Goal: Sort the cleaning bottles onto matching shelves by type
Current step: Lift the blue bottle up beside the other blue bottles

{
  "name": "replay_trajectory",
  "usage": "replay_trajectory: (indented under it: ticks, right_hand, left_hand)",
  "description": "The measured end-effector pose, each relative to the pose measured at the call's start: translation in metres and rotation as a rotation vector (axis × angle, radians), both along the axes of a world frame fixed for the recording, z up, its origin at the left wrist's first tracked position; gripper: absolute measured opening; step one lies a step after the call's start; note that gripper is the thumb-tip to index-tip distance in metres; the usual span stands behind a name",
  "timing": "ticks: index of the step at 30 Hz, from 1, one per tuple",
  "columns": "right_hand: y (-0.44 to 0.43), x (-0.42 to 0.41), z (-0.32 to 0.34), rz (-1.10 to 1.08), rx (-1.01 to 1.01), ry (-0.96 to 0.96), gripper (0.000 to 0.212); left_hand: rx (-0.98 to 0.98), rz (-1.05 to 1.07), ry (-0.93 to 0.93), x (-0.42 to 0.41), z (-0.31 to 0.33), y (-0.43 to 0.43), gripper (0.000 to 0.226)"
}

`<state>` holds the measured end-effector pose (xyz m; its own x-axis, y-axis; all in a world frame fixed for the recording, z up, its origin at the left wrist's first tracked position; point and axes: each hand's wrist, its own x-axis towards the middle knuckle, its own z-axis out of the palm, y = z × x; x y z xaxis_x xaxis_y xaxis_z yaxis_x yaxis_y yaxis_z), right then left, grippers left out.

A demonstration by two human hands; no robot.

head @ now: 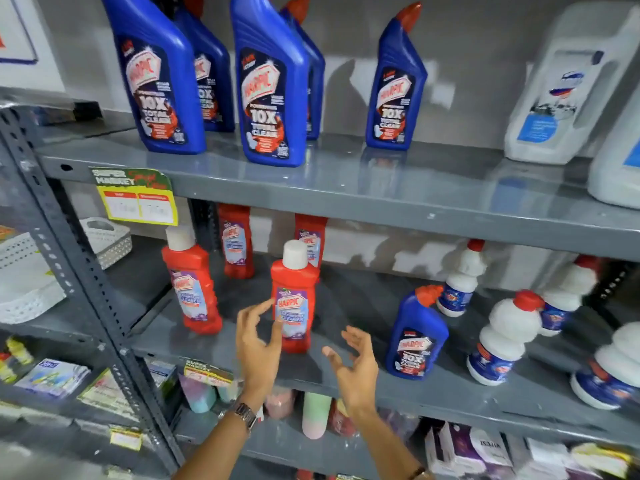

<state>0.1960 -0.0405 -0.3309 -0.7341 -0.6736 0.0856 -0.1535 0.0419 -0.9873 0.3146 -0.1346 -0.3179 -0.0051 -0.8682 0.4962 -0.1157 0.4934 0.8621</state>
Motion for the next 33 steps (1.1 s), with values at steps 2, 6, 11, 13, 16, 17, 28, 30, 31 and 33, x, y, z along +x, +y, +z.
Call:
replay_trajectory:
  ticks: [2, 6, 11, 13, 16, 17, 28, 30, 31, 33]
  right_hand:
    - [0.024, -0.008, -0.002, -0.103, -0.004, 0.046, 0.045]
    - [0.066, -0.041, 0.010, -0.379, -0.071, 0.113, 0.046]
    - [0.095, -0.094, 0.022, -0.370, 0.024, 0.192, 0.070]
    - [0.099, -0.113, 0.025, -0.240, 0.080, 0.171, 0.079]
    - [0.094, -0.133, 0.034, -0.072, 0.107, 0.160, 0.083]
    - [0.091, -0.137, 0.037, -0.018, 0.119, 0.174, 0.082]
    - [0.076, -0.150, 0.036, 0.026, 0.107, 0.155, 0.046]
    - [0.078, -0.150, 0.036, 0.038, 0.090, 0.152, 0.043]
    - [0.079, -0.148, 0.037, 0.043, 0.084, 0.153, 0.042]
    - [0.082, -0.143, 0.037, 0.043, 0.072, 0.147, 0.042]
  left_hand:
    - [-0.050, -0.049, -0.029, -0.019, 0.000, 0.021, 0.033]
    - [-0.021, -0.263, -0.030, -0.069, 0.008, 0.055, 0.039]
    - [0.187, -0.364, -0.149, -0.122, 0.009, 0.075, 0.043]
    - [0.253, -0.414, -0.196, -0.141, 0.012, 0.082, 0.053]
    - [0.239, -0.432, -0.307, -0.160, 0.016, 0.082, 0.066]
    - [0.245, -0.430, -0.325, -0.164, 0.017, 0.080, 0.067]
    - [0.290, -0.500, -0.295, -0.166, 0.020, 0.074, 0.038]
    - [0.278, -0.499, -0.292, -0.166, 0.021, 0.074, 0.037]
    - [0.271, -0.499, -0.296, -0.165, 0.021, 0.073, 0.036]
    - [0.253, -0.499, -0.306, -0.162, 0.020, 0.073, 0.031]
